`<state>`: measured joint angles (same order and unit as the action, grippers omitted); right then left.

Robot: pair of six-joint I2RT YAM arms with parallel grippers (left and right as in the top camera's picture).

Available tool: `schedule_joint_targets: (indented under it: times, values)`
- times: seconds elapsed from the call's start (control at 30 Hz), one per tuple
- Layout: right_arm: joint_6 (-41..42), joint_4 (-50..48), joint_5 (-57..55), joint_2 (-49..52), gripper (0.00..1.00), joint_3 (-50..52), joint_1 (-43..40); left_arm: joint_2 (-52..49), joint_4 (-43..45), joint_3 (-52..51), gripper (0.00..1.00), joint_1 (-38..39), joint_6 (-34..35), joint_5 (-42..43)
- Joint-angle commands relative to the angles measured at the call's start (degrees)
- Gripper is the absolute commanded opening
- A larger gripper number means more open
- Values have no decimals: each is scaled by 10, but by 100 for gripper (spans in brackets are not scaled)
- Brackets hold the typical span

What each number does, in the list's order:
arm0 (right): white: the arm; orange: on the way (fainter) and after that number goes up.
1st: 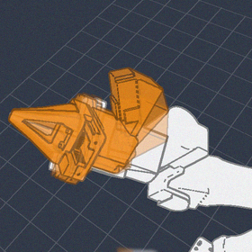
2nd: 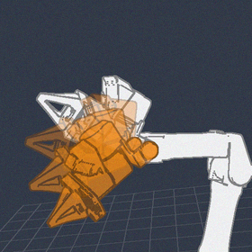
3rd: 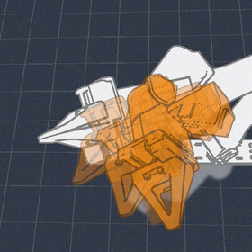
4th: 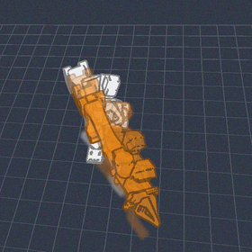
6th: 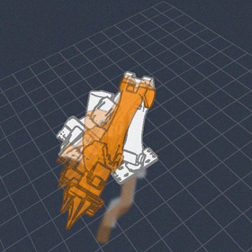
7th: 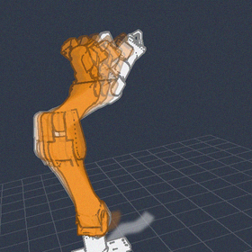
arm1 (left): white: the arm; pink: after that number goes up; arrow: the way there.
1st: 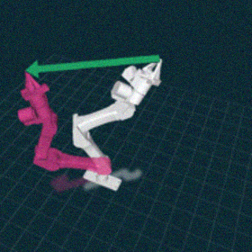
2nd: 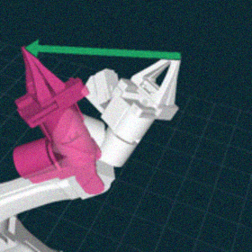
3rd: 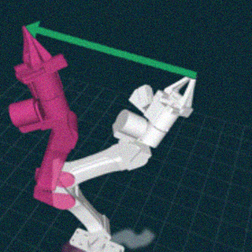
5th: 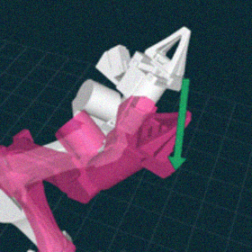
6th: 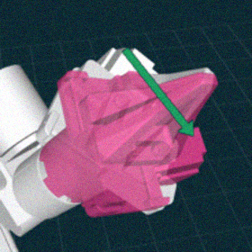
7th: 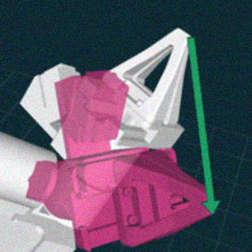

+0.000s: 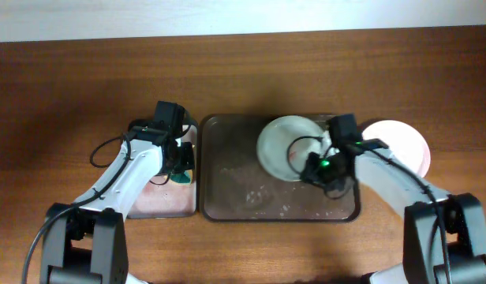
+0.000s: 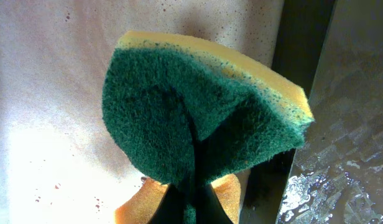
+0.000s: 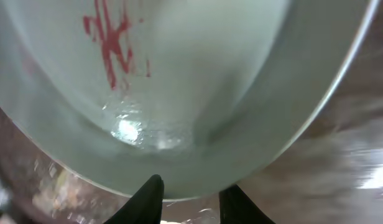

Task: Clean dirty plates on tray and stack at the side
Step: 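Grasp the pale green plate rim with the right gripper and pull it center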

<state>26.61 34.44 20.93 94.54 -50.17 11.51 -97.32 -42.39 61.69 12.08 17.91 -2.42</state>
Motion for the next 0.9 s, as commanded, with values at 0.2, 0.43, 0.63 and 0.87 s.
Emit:
schedule_joint_targets:
  times: [0.2,0.43,0.63,0.87]
  values:
    - [0,-9,-43,-2,40,4,64,-2,1,-1,0,-2,-9,-4]
    - [-122,50,-71,-18,43,-94,-19,-2,-1,-1,0,-2,-9,-4]
    - [-131,-38,-170,4,47,-96,-26,-2,-1,-1,0,-2,-9,-4]
    - [-127,-69,-162,75,25,-95,-25,-2,-1,-1,0,-2,-9,-4]
